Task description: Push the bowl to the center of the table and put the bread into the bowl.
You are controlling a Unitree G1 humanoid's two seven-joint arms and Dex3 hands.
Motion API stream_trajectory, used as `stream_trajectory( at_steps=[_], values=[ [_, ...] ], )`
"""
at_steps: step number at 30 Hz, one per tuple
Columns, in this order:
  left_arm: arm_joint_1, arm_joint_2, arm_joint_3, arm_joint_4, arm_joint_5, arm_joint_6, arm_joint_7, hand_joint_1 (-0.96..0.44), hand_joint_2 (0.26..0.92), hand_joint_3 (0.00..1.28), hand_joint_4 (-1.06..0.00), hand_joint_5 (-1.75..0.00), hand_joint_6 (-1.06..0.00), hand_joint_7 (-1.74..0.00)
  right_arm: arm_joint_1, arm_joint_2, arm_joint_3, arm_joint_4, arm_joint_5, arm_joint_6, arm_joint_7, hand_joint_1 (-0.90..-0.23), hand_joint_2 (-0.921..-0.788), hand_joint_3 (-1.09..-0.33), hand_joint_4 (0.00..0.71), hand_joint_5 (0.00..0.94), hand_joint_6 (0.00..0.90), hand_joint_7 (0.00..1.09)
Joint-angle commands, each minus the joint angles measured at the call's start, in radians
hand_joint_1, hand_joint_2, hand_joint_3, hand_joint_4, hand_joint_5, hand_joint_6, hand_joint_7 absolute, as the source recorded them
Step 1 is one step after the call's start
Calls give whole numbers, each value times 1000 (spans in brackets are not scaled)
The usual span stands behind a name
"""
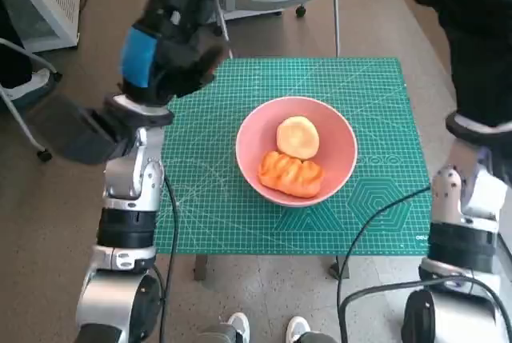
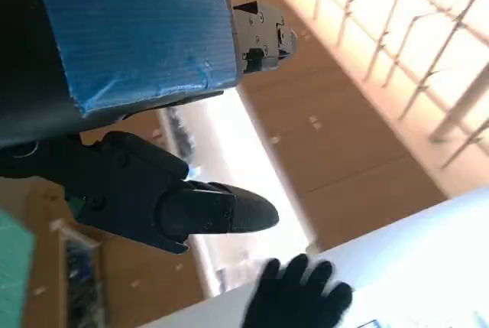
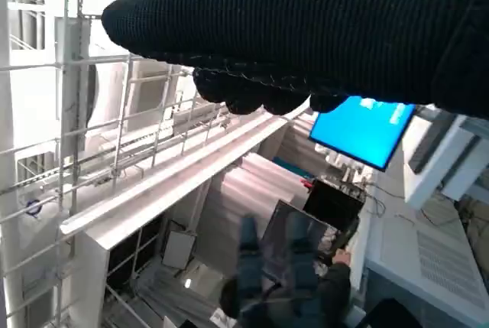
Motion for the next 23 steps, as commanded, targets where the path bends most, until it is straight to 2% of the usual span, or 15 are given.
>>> stream_trajectory(
  at_steps=[1, 4, 11, 16, 23],
  values=[
    [31, 2, 12, -48, 3, 6, 17, -714, 921, 406, 1, 1, 1, -321, -34, -1, 6, 46, -12, 16, -14, -656, -921, -731, 315, 0, 446, 8],
    [43, 10, 11, -72, 28, -4, 35, -709, 921, 406, 1, 1, 1, -306, -69, 2, 12, 73, -21, 32, -22, -651, -921, -731, 315, 0, 451, 11],
    [49, 10, 7, -96, 45, 6, 59, -689, 921, 409, 1, 1, 1, -284, -98, 4, 16, 100, -19, 47, -21, -644, -921, -733, 317, 1, 472, 20],
    [52, 7, 3, -111, 55, 15, 73, -683, 921, 402, 1, 1, 1, -279, -110, 8, 20, 111, -17, 56, -16, -642, -921, -732, 318, 2, 477, 21],
    [57, 1, -4, -119, 74, 9, 86, -683, 921, 397, -4, -2, 1, -278, -104, 18, 28, 104, -21, 58, -17, -637, -921, -730, 320, 2, 479, 20]
  ],
)
